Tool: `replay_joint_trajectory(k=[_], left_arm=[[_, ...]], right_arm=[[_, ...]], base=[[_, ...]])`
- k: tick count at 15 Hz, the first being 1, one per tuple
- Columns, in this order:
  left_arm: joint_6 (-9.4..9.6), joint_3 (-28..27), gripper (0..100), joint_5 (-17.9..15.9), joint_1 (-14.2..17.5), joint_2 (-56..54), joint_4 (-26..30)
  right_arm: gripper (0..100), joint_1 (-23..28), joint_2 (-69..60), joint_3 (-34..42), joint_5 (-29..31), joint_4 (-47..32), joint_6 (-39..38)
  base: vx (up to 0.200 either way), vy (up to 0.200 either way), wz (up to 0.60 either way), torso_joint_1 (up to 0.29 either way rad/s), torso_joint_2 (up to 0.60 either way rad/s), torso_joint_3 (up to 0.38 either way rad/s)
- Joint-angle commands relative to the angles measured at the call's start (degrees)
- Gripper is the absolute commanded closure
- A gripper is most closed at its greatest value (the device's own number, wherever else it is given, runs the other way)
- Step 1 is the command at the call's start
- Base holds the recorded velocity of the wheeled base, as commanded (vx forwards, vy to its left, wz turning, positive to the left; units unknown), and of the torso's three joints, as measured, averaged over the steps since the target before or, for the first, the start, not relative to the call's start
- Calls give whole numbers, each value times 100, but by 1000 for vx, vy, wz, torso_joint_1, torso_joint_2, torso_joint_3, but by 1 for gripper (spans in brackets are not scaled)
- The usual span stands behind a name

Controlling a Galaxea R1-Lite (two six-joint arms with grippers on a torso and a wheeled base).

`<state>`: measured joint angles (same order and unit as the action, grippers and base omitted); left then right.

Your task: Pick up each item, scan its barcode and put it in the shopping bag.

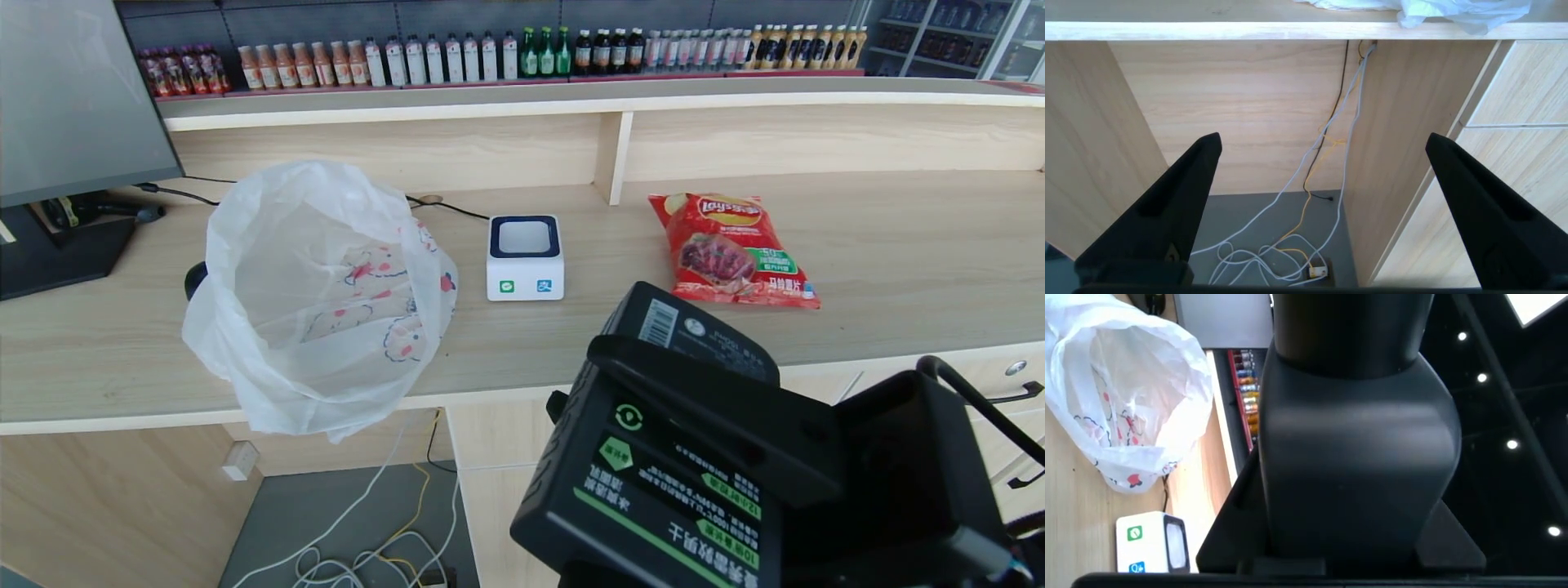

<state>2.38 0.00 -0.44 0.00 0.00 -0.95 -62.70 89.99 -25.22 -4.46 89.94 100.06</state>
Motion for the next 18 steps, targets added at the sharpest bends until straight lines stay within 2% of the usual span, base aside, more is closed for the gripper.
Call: replay_joint_trajectory(k=[1, 4, 8, 12, 18], left_arm=[[0, 0, 0, 0, 0, 0, -2], [0, 0, 0, 0, 0, 0, -2], [0, 0, 0, 0, 0, 0, -2], [0, 0, 0, 0, 0, 0, -2], [8, 0, 0, 0, 0, 0, -2]], right_arm=[[100, -6, -8, 0, -2, 6, 5], [100, -6, 10, 26, 24, 6, -74], [100, -6, 71, 79, 33, 6, -540], [100, 73, 335, 176, 77, 6, -2052], [100, 170, 159, 263, 930, 6, -4917]], base=[[0, 0, 0, 0, 0, 0], [0, 0, 0, 0, 0, 0], [0, 0, 0, 0, 0, 0], [0, 0, 0, 0, 0, 0], [0, 0, 0, 0, 0, 0]])
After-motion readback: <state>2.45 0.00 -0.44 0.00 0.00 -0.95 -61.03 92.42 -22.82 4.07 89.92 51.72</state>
